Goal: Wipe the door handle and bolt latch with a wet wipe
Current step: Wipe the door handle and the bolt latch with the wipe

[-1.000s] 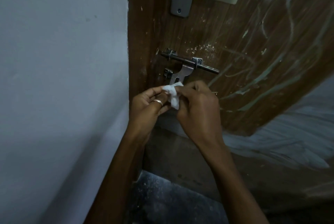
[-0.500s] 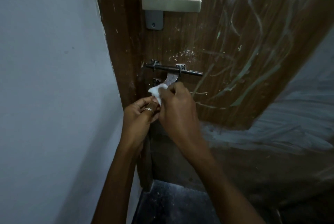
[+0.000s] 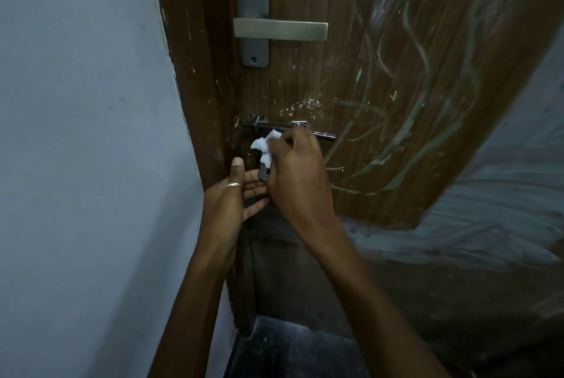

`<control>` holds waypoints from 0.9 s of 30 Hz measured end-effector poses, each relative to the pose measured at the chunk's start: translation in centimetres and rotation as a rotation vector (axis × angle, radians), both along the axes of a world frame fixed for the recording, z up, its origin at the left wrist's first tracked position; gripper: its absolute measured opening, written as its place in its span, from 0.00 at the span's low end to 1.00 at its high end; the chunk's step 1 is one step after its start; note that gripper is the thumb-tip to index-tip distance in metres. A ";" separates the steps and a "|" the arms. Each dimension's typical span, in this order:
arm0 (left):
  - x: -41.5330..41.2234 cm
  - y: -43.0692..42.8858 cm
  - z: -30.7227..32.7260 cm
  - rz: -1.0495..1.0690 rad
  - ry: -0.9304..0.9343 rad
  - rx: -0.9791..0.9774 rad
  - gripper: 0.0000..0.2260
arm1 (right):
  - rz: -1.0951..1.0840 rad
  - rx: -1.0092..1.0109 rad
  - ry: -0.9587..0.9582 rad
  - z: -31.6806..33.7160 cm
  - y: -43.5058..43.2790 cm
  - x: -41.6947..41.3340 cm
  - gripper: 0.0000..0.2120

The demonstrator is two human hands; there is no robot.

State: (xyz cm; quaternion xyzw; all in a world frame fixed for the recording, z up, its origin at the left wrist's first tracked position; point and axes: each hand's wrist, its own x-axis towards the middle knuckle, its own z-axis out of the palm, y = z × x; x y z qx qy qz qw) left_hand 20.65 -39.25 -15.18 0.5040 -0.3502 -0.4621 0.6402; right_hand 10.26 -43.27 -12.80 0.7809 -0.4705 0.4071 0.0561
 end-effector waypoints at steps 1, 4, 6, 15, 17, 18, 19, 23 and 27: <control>0.0 -0.1 0.0 0.010 0.010 0.002 0.23 | 0.012 0.001 -0.008 -0.6 0.7 0.1 0.14; 0.1 -0.3 0.0 0.003 0.056 0.036 0.27 | 0.067 0.050 0.001 -2.2 2.4 -0.4 0.15; -0.1 -0.2 0.0 0.003 0.071 0.069 0.29 | 0.143 0.111 -0.016 -2.9 3.1 -1.4 0.12; -0.3 -0.2 0.1 0.021 -0.078 -0.037 0.07 | -0.062 -0.105 -0.163 2.7 0.4 -6.8 0.11; -0.5 -0.3 0.0 0.034 -0.086 -0.036 0.06 | -0.074 -0.137 -0.091 3.7 -1.1 -6.5 0.11; -0.5 -0.4 -0.1 0.041 -0.088 -0.032 0.06 | -0.070 -0.132 -0.046 3.9 -1.8 -6.2 0.11; -0.5 -0.4 -0.2 0.047 -0.092 -0.025 0.06 | -0.063 -0.109 0.007 4.0 -2.3 -5.8 0.11; -0.4 -0.8 -0.6 0.052 -0.119 -0.006 0.05 | -0.032 -0.043 0.183 3.3 -3.0 -4.9 0.11; -0.4 -1.1 -0.9 0.057 -0.139 0.003 0.05 | -0.075 -0.044 0.250 2.9 -2.7 -5.4 0.13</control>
